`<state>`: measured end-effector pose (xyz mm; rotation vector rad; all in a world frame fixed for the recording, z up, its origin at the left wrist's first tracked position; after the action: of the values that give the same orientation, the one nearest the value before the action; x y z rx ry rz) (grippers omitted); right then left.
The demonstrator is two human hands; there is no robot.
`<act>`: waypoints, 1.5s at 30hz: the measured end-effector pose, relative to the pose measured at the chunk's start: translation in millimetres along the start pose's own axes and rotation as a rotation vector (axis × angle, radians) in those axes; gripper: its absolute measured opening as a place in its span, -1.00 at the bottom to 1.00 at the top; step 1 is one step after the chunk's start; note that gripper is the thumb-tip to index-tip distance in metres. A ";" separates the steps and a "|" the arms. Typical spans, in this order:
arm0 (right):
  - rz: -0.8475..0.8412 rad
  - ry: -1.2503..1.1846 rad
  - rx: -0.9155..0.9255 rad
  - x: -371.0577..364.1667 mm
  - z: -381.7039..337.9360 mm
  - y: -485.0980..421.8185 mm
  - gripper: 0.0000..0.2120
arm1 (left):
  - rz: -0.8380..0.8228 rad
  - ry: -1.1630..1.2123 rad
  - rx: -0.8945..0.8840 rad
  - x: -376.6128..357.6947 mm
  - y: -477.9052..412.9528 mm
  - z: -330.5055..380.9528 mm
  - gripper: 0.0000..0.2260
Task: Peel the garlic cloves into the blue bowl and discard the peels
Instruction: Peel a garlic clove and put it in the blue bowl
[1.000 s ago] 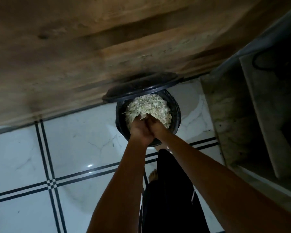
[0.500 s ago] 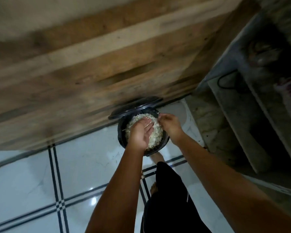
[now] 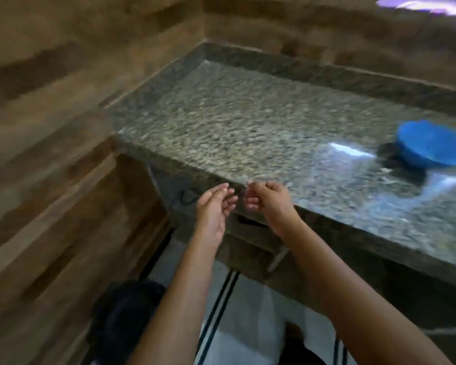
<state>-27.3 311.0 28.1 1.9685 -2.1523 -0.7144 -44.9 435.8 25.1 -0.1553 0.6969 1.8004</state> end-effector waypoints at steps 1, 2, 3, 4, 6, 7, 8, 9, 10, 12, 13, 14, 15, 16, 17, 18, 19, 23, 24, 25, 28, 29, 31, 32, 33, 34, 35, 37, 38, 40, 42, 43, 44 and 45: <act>0.034 -0.002 0.009 12.6 -9.7 0.5 -0.79 | -0.036 0.008 -0.009 -15.1 -2.0 -2.3 -0.85; 0.113 -0.028 0.043 47.9 -25.2 3.6 -0.80 | -0.116 -0.013 0.005 -51.6 1.5 -13.2 -0.84; 0.186 -0.047 0.073 87.6 -41.3 12.1 -0.82 | -0.194 -0.035 0.030 -90.5 9.8 -29.7 -0.85; 0.237 -0.073 0.107 121.7 -53.5 16.9 -0.83 | -0.261 -0.060 0.058 -123.9 15.5 -45.5 -0.85; 0.322 -0.100 0.157 187.5 -71.5 26.0 -0.83 | -0.382 -0.096 0.102 -187.2 29.2 -76.3 -0.86; 0.354 -0.100 0.171 216.6 -78.8 30.7 -0.84 | -0.420 -0.115 0.120 -216.2 35.2 -91.7 -0.85; 0.380 -0.095 0.177 243.8 -84.5 33.6 -0.84 | -0.445 -0.129 0.138 -242.9 41.0 -106.5 -0.85; 0.399 -0.079 0.179 269.0 -89.7 34.8 -0.84 | -0.470 -0.133 0.156 -267.3 46.6 -121.1 -0.85; 0.416 -0.061 0.184 292.1 -93.7 34.4 -0.84 | -0.492 -0.146 0.177 -288.9 50.8 -135.4 -0.86; 0.442 -0.021 0.171 332.4 -98.4 31.6 -0.83 | -0.516 -0.170 0.212 -322.4 54.2 -162.8 -0.87; 0.460 0.001 0.157 352.1 -99.4 29.6 -0.83 | -0.519 -0.185 0.223 -335.5 55.1 -174.4 -0.87; 0.486 0.031 0.141 370.9 -100.0 27.2 -0.84 | -0.517 -0.215 0.226 -345.8 54.7 -183.8 -0.86; 0.523 0.078 0.123 389.3 -100.3 25.4 -0.83 | -0.516 -0.250 0.221 -353.3 53.3 -191.9 -0.87; 0.571 0.145 0.106 407.8 -100.4 23.8 -0.82 | -0.516 -0.300 0.211 -359.2 51.8 -198.6 -0.88; 0.624 0.226 0.096 424.8 -101.3 23.1 -0.83 | -0.518 -0.357 0.195 -363.4 49.7 -203.4 -0.90; 0.673 0.307 0.090 439.6 -102.7 23.6 -0.84 | -0.516 -0.412 0.178 -366.4 46.5 -207.0 -0.91; 0.712 0.370 0.082 452.3 -104.3 24.4 -0.85 | -0.514 -0.445 0.164 -369.6 43.9 -209.6 -0.91; 0.752 0.494 0.058 483.0 -104.3 20.0 -0.88 | -0.519 -0.554 0.105 -380.6 30.5 -219.5 -0.88; 0.747 0.519 0.051 486.6 -103.8 17.3 -0.91 | -0.533 -0.594 0.083 -383.7 27.1 -222.4 -0.88; 0.751 0.526 0.046 490.0 -103.0 14.0 -0.94 | -0.549 -0.636 0.059 -386.5 23.7 -225.3 -0.89; 0.764 0.528 0.027 496.4 -101.3 5.0 -0.95 | -0.597 -0.735 0.007 -397.4 13.5 -234.3 -0.88; 0.753 0.539 0.021 496.7 -101.5 1.6 -0.95 | -0.606 -0.753 0.002 -401.1 11.6 -237.2 -0.87; 0.715 0.564 0.007 496.3 -100.7 -5.2 -0.95 | -0.620 -0.782 -0.003 -406.0 7.8 -242.9 -0.87; 0.686 0.591 0.002 495.0 -100.5 -7.6 -0.94 | -0.630 -0.793 -0.003 -407.9 6.5 -245.7 -0.87; 0.655 0.643 0.005 492.4 -101.6 -9.1 -0.91 | -0.642 -0.800 0.000 -409.4 5.9 -248.4 -0.87; 0.630 0.700 0.012 490.5 -103.0 -10.4 -0.87 | -0.650 -0.802 0.007 -410.7 5.6 -250.6 -0.88; 0.614 0.751 0.020 488.9 -103.8 -11.5 -0.83 | -0.652 -0.795 0.016 -411.5 5.4 -252.7 -0.89; 0.601 0.838 0.040 486.5 -105.5 -13.8 -0.82 | -0.648 -0.777 0.033 -412.6 4.4 -256.1 -0.89; 0.598 0.888 0.049 485.1 -106.5 -16.1 -0.85 | -0.648 -0.768 0.039 -413.0 4.2 -257.2 -0.89; 0.596 0.956 0.059 483.8 -107.0 -21.4 -0.92 | -0.654 -0.750 0.053 -414.2 4.7 -258.2 -0.90; 0.594 1.002 0.060 481.6 -108.3 -24.6 -0.91 | -0.660 -0.736 0.062 -415.1 4.3 -258.3 -0.89; 0.589 1.029 0.061 479.6 -109.1 -25.4 -0.90 | -0.663 -0.728 0.065 -415.4 4.3 -258.0 -0.88; 0.585 1.046 0.067 478.0 -109.7 -27.0 -0.89 | -0.665 -0.722 0.068 -415.4 4.0 -257.5 -0.87; 0.589 1.050 0.077 476.4 -110.4 -28.3 -0.88 | -0.665 -0.716 0.070 -414.8 3.6 -256.7 -0.87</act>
<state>-20.9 -178.6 12.0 1.1362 -1.8384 0.4259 36.4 -44.4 -1.5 0.2728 0.1510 1.0699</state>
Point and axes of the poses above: each hand's wrist, its own y-axis away from the middle knuckle, its own x-axis out of the back of the hand, z = x × y, the point moved 6 cm from there along -y, towards the middle knuckle, and after that the axes turned 5 degrees about -x, right-handed, at the moved point
